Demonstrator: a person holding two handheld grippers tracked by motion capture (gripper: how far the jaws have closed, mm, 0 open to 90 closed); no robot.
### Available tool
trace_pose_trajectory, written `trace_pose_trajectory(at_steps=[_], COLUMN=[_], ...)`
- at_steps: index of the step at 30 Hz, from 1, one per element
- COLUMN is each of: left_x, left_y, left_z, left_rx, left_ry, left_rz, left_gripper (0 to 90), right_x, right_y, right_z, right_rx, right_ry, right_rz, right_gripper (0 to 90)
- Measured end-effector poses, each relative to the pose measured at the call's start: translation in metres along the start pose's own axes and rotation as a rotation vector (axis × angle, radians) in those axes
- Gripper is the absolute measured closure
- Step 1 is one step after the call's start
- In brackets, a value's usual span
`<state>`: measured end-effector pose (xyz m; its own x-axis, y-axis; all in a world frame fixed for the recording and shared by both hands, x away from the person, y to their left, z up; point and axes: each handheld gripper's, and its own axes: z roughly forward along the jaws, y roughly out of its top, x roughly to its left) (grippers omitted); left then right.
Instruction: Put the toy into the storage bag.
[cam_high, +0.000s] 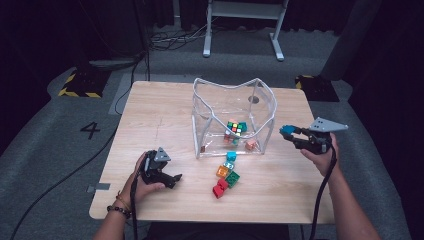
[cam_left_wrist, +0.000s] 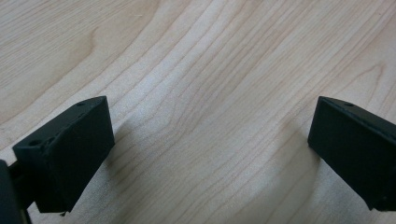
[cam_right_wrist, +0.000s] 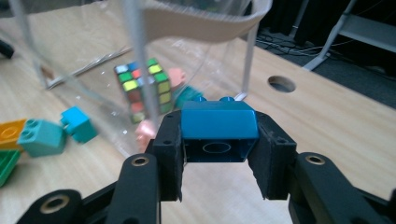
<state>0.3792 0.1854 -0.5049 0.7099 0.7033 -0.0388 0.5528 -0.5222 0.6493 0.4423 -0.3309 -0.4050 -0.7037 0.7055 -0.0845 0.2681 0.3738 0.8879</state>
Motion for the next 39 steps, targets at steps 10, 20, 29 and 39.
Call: trace_pose_trajectory(at_steps=[10,20,29,39], left_x=[0.0,0.0,0.0,0.0], left_y=[0.0,0.0,0.0,0.0], left_z=[0.0,0.0,0.0,0.0], left_rx=[-0.003,-0.002,-0.004,0.001], left_ry=[0.003,0.001,0.003,-0.001], left_rz=[0.001,-0.001,0.001,0.001], left_gripper=[0.5,0.5,0.5,0.5], right_x=[-0.03,-0.032,-0.025,-0.017], right_y=[0.054,0.1,0.133,0.155], right_z=[-0.009,-0.003,0.02,0.054], right_rx=[-0.056,-0.073,-0.048,0.007], right_ry=[-0.039,-0.025,0.038,0.105], right_rz=[-0.005,-0.051,-0.094,-0.128], right_gripper=[58.9,58.9,58.9,58.9])
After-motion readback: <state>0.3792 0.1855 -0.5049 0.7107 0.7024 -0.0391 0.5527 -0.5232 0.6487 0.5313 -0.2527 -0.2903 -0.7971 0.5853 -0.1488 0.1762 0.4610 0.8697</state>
